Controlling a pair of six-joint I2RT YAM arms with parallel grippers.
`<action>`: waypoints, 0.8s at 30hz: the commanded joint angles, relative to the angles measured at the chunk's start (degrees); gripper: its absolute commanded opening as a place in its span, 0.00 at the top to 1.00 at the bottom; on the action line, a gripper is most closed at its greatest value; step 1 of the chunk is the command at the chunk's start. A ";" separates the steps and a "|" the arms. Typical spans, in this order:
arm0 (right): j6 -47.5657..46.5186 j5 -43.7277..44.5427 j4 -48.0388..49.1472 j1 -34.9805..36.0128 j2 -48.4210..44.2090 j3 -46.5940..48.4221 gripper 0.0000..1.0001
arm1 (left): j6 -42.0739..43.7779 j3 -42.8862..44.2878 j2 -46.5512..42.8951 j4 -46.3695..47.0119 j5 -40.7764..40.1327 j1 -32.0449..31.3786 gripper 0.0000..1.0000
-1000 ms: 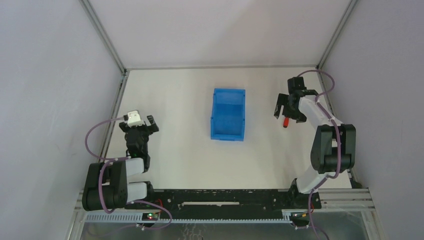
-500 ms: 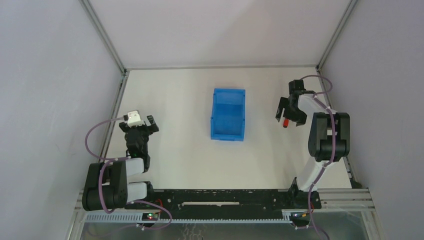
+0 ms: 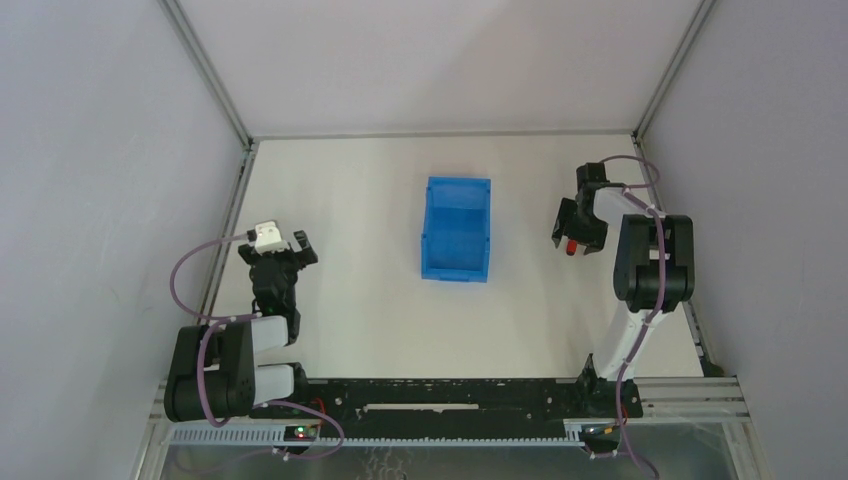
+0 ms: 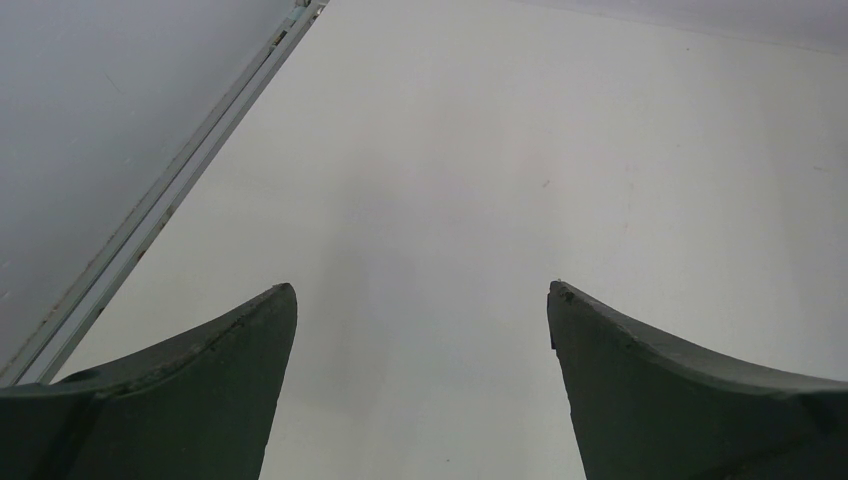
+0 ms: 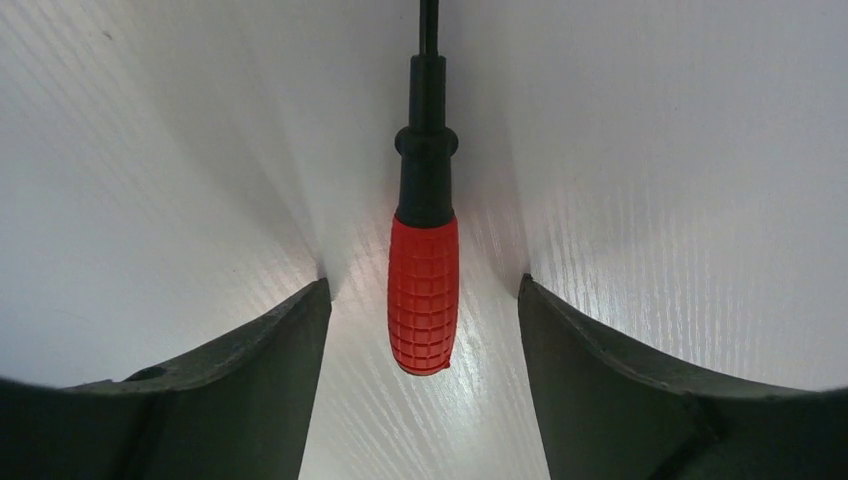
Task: Put the screwdriver in the bin
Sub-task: Pick up the screwdriver from the center of the board.
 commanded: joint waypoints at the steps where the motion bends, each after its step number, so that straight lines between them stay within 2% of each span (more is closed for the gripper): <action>1: -0.60 -0.42 0.95 -0.29 1.88 1.62 0.25 | 0.94 2.34 -0.61 1.64 -0.61 -0.38 0.00; 10: -0.20 0.05 1.09 -0.29 3.06 0.76 0.52 | 0.92 2.36 -0.58 1.63 -0.65 -0.31 0.00; 15: -0.26 0.28 1.90 -0.42 3.04 0.30 0.73 | 0.92 2.38 -0.60 1.62 -0.66 -0.38 0.00; 24: -1.20 0.80 2.14 -0.47 1.26 0.17 0.92 | 0.99 2.35 -0.59 1.61 -0.65 -0.37 0.00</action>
